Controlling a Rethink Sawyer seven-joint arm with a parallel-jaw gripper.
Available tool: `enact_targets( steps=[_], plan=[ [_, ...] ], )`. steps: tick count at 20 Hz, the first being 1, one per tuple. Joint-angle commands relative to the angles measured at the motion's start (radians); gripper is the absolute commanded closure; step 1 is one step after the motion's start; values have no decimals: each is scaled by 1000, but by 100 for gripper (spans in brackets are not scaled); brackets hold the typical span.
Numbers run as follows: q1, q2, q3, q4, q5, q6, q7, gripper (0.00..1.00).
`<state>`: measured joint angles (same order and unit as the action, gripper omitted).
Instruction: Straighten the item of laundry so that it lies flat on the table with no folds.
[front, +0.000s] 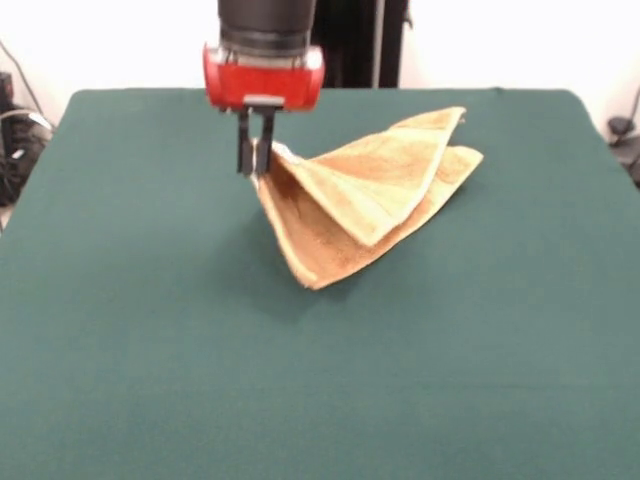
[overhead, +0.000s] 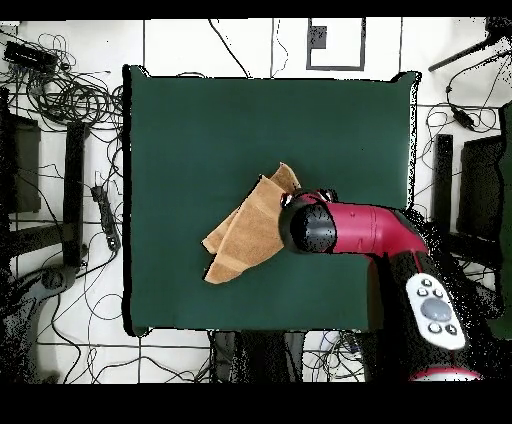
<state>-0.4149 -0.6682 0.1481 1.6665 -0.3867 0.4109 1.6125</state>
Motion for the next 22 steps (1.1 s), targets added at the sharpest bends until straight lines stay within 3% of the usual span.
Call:
enact_targets(
  steps=[1,11,15,19,22],
  plan=[
    [56,148,130,-250,-55,229,-166,100],
    [8,194,191,-332,-208,137,-264,100],
    [-42,183,237,-294,-263,112,-303,100],
    [-172,146,340,-160,-276,109,-384,100],
    [-239,136,387,-80,-306,64,-374,100]
  ],
)
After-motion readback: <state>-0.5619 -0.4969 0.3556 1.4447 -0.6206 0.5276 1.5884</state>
